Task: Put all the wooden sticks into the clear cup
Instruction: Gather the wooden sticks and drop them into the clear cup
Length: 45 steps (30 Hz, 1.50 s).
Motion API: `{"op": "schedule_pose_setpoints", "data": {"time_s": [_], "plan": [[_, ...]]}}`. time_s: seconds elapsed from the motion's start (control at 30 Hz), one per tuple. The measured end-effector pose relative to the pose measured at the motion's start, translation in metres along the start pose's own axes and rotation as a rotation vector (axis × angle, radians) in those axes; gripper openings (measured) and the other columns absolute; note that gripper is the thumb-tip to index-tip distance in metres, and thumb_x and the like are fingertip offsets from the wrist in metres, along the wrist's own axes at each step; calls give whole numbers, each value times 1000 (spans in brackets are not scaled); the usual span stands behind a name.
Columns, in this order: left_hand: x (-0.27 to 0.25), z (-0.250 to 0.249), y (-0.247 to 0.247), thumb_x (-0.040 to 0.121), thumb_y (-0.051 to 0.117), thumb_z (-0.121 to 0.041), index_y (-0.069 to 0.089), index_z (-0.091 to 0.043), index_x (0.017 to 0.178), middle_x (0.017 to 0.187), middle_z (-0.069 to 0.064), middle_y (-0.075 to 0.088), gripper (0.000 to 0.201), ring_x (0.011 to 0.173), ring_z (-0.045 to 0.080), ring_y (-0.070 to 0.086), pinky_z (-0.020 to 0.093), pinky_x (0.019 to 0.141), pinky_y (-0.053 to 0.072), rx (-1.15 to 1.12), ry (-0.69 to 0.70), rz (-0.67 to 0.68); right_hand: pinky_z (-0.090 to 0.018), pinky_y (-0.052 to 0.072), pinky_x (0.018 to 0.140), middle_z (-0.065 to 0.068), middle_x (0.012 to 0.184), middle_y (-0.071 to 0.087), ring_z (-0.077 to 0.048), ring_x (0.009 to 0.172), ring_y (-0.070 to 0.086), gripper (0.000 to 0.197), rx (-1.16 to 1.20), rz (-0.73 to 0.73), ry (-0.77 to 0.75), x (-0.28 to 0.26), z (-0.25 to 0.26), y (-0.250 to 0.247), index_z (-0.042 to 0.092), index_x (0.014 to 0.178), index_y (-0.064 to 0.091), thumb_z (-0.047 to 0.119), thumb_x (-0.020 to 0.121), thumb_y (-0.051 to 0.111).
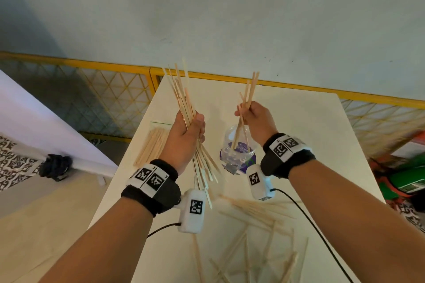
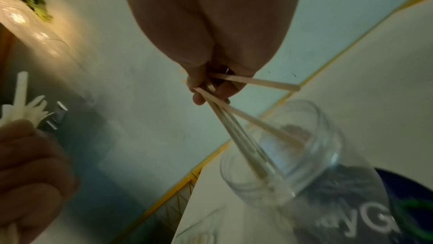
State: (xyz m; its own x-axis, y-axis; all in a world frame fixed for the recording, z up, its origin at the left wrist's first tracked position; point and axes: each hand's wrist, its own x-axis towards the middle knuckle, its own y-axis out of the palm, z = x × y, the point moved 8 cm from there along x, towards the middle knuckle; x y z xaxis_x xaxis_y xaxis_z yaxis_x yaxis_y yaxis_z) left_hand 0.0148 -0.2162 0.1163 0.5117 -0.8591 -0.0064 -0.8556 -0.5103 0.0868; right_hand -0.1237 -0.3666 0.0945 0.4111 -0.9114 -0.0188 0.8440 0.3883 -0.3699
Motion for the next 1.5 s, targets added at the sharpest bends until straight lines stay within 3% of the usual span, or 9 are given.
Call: {"op": "schedule_pose_setpoints", "data": {"time_s": [0.17,0.27,0.43,0.57,0.87,1.1,1.23,1.43,1.5], "plan": [[3,7,-2,102,45,-19,47,-21,93,71,-2,46,10,58,6,45,20,58,45,7,-15,-12,-29,44,85,-3,101,64,-16,93,55,21,-50,-56,-38,3,4,0,9,103,56,15,99,37],[6,10,-2,102,45,-18,46,-22,92,71,-2,46,11,60,7,45,22,60,44,-10,-27,-8,-34,47,91,-5,109,65,-17,99,57,17,-5,-159,-79,16,12,-15,14,96,54,13,98,37],[8,12,1,102,44,-18,47,-20,93,71,-2,46,10,60,7,44,22,61,44,-24,-38,-5,-37,49,89,4,89,65,-19,95,59,14,-6,-86,0,20,-14,-3,15,97,51,12,97,38],[9,16,2,102,45,-20,47,-19,96,72,-4,47,6,60,6,46,21,61,45,-16,-50,-2,-41,45,99,1,92,63,-21,97,57,16,-24,-27,78,9,-38,9,12,96,50,9,98,35],[9,24,1,102,46,-18,48,-23,92,71,-4,48,11,62,9,45,28,63,44,-3,-41,4,-43,49,95,0,83,59,-23,90,60,15,112,-22,13,25,2,-3,9,98,47,7,97,32],[9,26,-3,102,45,-18,46,-21,93,72,-3,47,10,61,8,45,25,61,43,-12,-48,1,-36,50,83,3,81,54,-16,77,56,17,180,-64,12,17,-6,6,11,103,44,4,97,30],[9,29,-5,101,46,-18,47,-22,92,72,-3,47,10,62,9,45,26,61,43,-17,-51,-4,-29,50,80,1,84,56,-16,80,60,17,204,-65,47,16,-19,3,13,102,45,3,97,32],[14,27,-6,101,46,-20,47,-22,93,71,-5,47,8,61,7,46,25,62,44,7,-45,-9,-26,43,84,-7,103,63,-21,98,57,21,-134,-12,53,-1,-41,1,-2,102,57,13,97,42],[16,26,-4,101,47,-21,47,-22,94,71,-5,47,7,61,7,45,24,61,45,0,-42,-9,-31,41,88,-10,109,63,-26,103,52,25,-324,-24,28,-2,-40,-3,5,104,63,21,97,45]]}}
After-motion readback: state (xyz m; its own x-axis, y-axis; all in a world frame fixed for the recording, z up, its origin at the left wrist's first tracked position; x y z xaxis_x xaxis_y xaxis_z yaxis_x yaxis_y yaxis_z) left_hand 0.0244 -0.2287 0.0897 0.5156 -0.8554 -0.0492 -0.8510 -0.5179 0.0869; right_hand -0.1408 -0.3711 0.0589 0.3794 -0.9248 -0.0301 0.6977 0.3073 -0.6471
